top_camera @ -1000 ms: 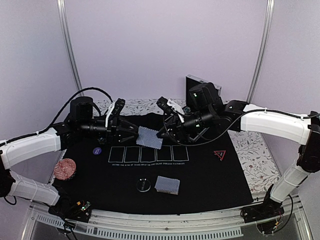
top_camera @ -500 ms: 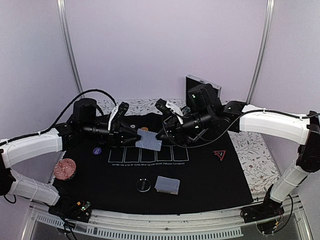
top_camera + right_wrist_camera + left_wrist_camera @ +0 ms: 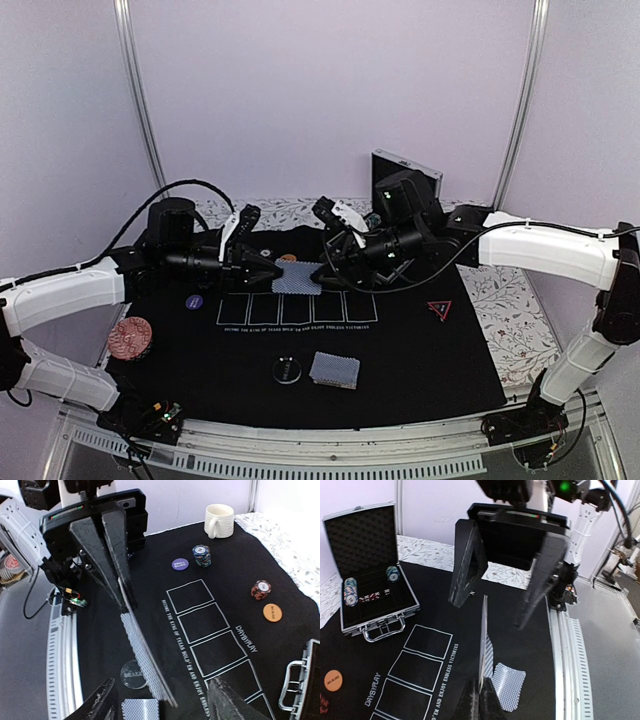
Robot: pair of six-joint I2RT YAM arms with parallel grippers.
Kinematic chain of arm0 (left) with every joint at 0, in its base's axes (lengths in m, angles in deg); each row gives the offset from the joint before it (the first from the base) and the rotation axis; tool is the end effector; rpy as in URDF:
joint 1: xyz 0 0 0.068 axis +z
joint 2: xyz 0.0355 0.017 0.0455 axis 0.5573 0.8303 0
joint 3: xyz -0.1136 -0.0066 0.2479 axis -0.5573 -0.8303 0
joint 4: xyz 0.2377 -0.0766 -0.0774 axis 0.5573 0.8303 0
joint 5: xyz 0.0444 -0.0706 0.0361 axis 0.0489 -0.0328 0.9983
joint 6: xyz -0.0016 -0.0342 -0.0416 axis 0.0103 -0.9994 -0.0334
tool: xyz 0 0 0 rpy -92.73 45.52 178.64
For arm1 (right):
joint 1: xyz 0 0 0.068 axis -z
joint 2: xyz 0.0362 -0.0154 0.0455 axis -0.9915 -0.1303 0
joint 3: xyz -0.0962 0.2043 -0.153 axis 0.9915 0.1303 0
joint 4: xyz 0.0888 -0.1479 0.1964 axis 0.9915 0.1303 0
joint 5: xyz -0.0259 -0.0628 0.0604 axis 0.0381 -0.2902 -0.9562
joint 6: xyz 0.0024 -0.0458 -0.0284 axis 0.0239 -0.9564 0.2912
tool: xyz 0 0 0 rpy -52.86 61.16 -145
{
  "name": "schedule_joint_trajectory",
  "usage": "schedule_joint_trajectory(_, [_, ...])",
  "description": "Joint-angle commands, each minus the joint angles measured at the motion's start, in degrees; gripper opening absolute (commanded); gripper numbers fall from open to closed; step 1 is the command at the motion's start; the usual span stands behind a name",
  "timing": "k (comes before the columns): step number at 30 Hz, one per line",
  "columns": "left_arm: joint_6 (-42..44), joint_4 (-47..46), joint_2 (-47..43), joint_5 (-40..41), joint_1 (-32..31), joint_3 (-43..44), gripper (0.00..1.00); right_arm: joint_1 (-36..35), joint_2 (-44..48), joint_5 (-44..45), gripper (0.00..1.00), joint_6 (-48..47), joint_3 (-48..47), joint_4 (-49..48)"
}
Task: Distribute texas hold em gaming equipment
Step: Pass from the right arm to the left, then distribute the poker card in the big blind area.
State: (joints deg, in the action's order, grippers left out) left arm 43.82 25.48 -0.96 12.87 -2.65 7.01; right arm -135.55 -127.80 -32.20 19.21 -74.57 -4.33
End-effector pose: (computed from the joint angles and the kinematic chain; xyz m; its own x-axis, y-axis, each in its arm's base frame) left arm 0.2005 -0.1783 0.2808 -0.2507 0.2201 -0.9427 0.9565 0.2067 -0.2061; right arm 0.2115 0.3074 0.3121 -0.2129 -0.4453 -0.8697 -0.9717 0.1893 0.1410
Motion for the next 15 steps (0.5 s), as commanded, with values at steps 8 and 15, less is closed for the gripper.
schedule_joint_trajectory(8, [-20.10, 6.16, -0.89, 31.41, 6.09, 0.89, 0.00, 2.74, 11.58, 15.59, 0.94, 5.23, 11.34, -8.01])
schedule_joint_trajectory(15, [-33.18, 12.72, -11.55, 44.32, 14.36, -4.76, 0.00, 6.13, 16.96, 15.49, 0.98, 5.97, 19.54, -11.42])
